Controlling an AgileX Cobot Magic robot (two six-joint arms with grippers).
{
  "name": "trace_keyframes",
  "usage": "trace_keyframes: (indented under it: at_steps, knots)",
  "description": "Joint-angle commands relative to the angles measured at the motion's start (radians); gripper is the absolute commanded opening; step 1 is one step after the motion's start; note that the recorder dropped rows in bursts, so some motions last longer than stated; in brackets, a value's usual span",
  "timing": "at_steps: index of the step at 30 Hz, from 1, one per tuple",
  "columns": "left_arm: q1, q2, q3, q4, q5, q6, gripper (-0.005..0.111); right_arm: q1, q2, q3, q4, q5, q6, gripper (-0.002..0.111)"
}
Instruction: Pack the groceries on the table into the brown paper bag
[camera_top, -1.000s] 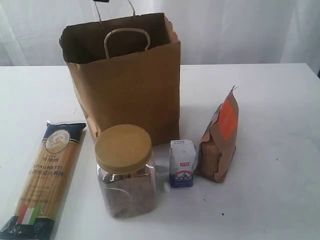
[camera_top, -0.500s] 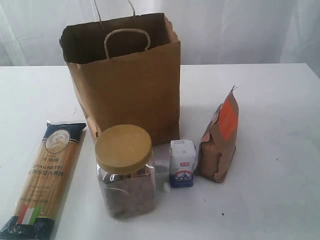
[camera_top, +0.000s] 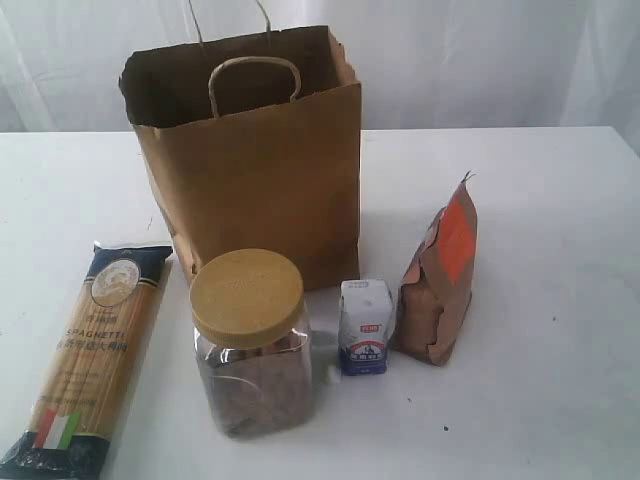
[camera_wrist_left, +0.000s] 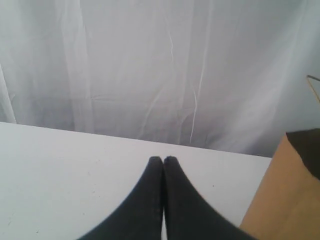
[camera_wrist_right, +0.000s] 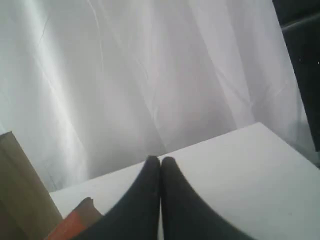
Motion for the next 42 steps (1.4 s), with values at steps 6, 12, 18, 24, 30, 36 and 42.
trace_keyframes:
  at_steps: [6, 12, 18, 24, 30, 36, 42]
  knots:
    - [0.003, -0.350, 0.273, -0.003, 0.094, 0.001, 0.000, 0.114, 0.395, -0.193, -0.548, -0.161, 0.109, 0.000]
    - [0.003, -0.590, 0.318, 0.013, 0.313, 0.029, 0.000, 0.251, 0.575, -0.345, -1.126, -0.325, 0.624, 0.000]
    - [0.003, -0.705, 0.323, 0.102, 0.490, 0.053, 0.000, 0.367, 0.704, -0.459, -1.304, -0.543, 0.859, 0.000]
    - [0.003, -0.709, 0.521, 0.160, 0.347, 0.009, 0.000, 0.488, 0.808, -0.561, -1.304, -0.220, 0.604, 0.000]
    - [0.003, -0.709, 0.557, 0.360, 0.439, 0.011, 0.000, 0.486, 0.870, -0.504, -0.950, 0.636, 0.405, 0.000]
    - [0.003, -0.709, 0.557, 0.360, 0.439, 0.011, 0.000, 0.486, 0.872, -0.504, -0.092, 0.905, -0.573, 0.000]
    - [0.003, -0.709, 0.557, 0.360, 0.437, 0.011, 0.000, 0.488, 0.830, -0.550, 0.588, 0.914, -1.105, 0.000]
